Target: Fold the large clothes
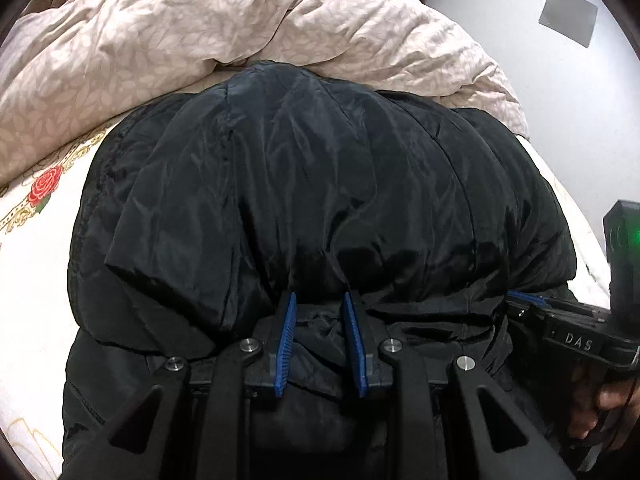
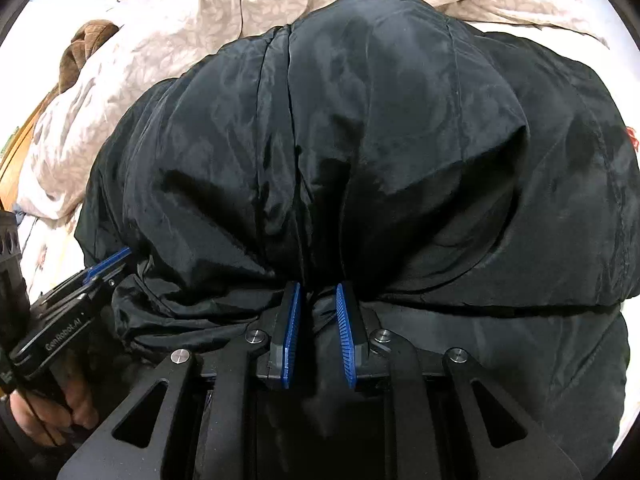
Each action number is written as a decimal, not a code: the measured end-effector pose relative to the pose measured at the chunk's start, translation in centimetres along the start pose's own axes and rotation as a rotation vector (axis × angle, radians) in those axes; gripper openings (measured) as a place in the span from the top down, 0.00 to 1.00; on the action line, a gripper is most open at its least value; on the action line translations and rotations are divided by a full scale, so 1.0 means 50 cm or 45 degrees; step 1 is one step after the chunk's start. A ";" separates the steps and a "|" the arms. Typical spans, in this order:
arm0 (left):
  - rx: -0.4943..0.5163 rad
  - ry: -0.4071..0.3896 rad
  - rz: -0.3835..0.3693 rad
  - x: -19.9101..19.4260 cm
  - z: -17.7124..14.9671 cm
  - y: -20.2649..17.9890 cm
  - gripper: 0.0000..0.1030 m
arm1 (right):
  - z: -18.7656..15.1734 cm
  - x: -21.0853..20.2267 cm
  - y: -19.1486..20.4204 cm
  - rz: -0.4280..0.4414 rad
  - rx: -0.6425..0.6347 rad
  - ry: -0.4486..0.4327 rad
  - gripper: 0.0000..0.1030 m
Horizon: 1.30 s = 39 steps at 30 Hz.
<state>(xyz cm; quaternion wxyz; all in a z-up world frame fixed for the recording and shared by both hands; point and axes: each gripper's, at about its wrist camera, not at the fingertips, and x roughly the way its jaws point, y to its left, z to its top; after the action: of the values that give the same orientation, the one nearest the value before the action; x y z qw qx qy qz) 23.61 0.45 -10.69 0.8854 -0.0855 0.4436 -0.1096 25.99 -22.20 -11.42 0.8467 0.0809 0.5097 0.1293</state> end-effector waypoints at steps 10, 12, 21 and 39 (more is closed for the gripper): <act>0.018 -0.047 0.000 -0.104 0.072 -0.018 0.73 | 0.064 -0.158 0.045 -0.018 -0.078 -0.189 0.80; 0.036 -0.084 0.033 -0.105 0.106 -0.020 0.71 | 0.095 -0.170 0.042 -0.034 -0.081 -0.238 0.80; -0.063 -0.023 0.115 0.030 0.114 0.052 0.71 | 0.151 -0.040 -0.059 -0.143 -0.010 -0.177 0.83; -0.072 -0.040 0.132 0.098 0.283 0.088 0.71 | 0.266 0.017 -0.082 -0.235 0.013 -0.168 0.80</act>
<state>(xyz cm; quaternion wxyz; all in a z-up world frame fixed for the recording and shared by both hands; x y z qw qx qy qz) 38.38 4.12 -7.19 0.8939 -0.0889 0.4365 -0.0497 38.66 -25.95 -7.02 0.8864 0.0464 0.4587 0.0426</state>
